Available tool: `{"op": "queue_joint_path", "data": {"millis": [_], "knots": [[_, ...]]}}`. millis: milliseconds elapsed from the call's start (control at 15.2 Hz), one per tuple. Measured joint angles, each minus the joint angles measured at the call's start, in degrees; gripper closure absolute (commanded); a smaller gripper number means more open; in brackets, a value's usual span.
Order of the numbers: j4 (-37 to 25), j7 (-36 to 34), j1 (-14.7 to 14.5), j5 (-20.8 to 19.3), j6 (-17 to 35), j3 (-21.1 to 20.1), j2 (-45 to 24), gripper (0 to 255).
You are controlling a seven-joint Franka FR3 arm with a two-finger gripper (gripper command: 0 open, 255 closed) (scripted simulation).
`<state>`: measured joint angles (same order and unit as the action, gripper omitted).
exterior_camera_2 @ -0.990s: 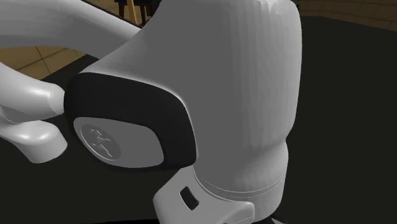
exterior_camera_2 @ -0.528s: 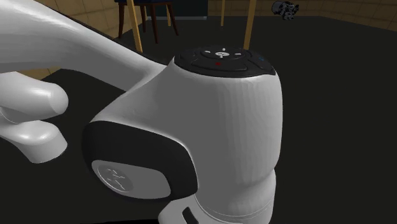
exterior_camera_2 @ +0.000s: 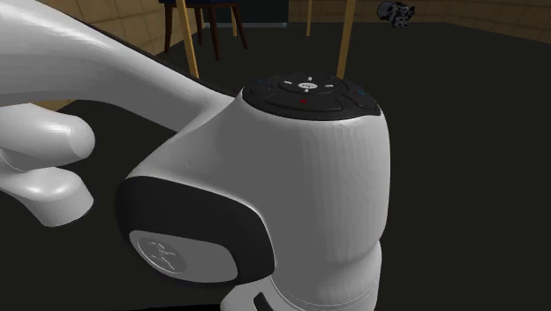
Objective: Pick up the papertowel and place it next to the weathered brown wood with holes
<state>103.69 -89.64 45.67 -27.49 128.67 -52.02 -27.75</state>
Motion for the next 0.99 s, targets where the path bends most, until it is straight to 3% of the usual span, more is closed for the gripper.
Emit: {"op": "queue_joint_path", "data": {"millis": [396,726,990], "knots": [[0.0,0.0,0.0,0.0,0.0,0.0,0.0,0],[-1.0,2.4,2.9,4.2,-4.0,-3.2,4.3,0],[-1.1,2.8,3.3,4.7,-4.5,-3.6,4.7,0]]}}
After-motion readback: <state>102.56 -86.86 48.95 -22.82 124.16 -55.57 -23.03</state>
